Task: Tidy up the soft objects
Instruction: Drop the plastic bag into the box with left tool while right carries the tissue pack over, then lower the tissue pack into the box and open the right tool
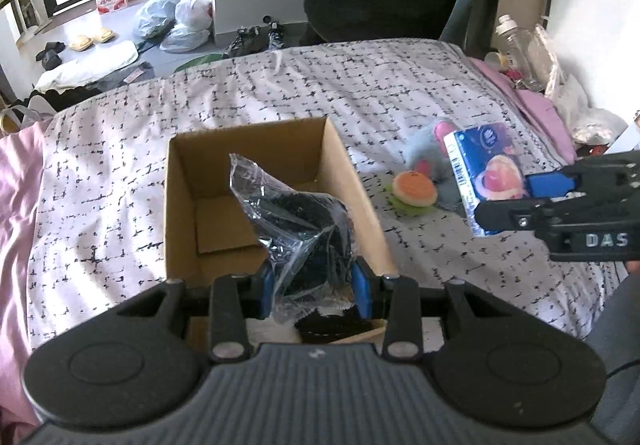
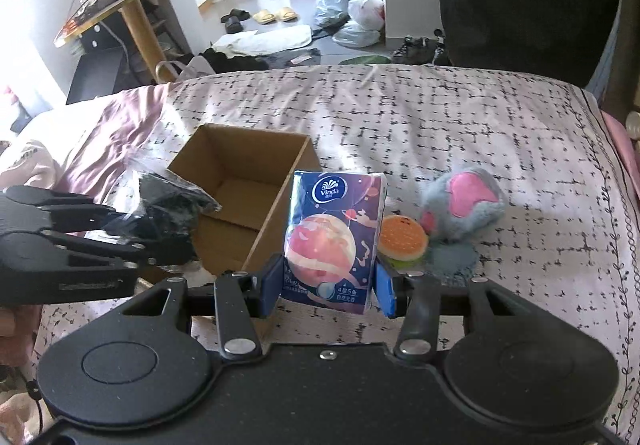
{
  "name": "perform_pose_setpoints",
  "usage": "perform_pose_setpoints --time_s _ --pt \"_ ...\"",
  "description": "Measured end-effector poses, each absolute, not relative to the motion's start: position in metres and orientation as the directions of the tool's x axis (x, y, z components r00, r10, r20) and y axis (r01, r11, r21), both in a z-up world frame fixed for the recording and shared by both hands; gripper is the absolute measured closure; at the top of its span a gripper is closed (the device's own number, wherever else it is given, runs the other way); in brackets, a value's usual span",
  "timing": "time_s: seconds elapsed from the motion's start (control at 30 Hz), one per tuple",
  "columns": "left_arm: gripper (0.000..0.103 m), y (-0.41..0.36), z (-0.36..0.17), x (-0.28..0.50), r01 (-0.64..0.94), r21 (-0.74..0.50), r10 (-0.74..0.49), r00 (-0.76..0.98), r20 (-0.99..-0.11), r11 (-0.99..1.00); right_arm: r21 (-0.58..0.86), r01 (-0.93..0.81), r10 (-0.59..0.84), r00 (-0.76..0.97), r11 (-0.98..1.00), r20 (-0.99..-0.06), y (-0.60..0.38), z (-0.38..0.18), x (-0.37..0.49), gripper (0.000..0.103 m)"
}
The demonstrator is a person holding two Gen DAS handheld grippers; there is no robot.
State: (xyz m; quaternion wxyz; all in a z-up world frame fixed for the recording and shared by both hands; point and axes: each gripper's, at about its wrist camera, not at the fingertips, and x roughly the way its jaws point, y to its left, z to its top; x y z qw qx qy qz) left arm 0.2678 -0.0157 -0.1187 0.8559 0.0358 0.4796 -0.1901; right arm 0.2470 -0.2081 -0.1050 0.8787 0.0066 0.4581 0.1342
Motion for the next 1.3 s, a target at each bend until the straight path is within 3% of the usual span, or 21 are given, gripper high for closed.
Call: perform_pose_setpoints --time_s 0.33,0.8,0.9,1.1,1.3 --pt "0.065 0.005 -0.148 0.280 0.295 -0.138 -0.265 0.449 -0.853 0.945 0.114 -0.292 0.258 0.525 0.950 -0.811 -0.171 -0.107 0.261 0.056" --pt "0.060 0.025 -0.135 0.274 0.312 -0.100 -0.246 0.475 -0.845 0.945 0.078 -0.382 0.280 0.507 0.921 -0.815 -0.129 -0.109 0.278 0.056" --pt "0.054 0.028 -0.129 0.270 0.313 -0.076 -0.230 0.493 -0.839 0.947 0.083 -0.384 0.283 0.499 0.920 -0.819 -0.125 -0.112 0.279 0.056" --pt "0.029 0.031 -0.122 0.262 0.314 -0.050 -0.211 0.507 -0.836 0.948 0.106 -0.372 0.293 0.494 0.922 -0.818 -0.122 -0.115 0.281 0.056" --pt "0.026 0.035 -0.120 0.258 0.293 -0.052 -0.198 0.495 -0.846 0.955 0.128 -0.378 0.315 0.488 0.917 -0.814 -0.117 -0.121 0.285 0.055"
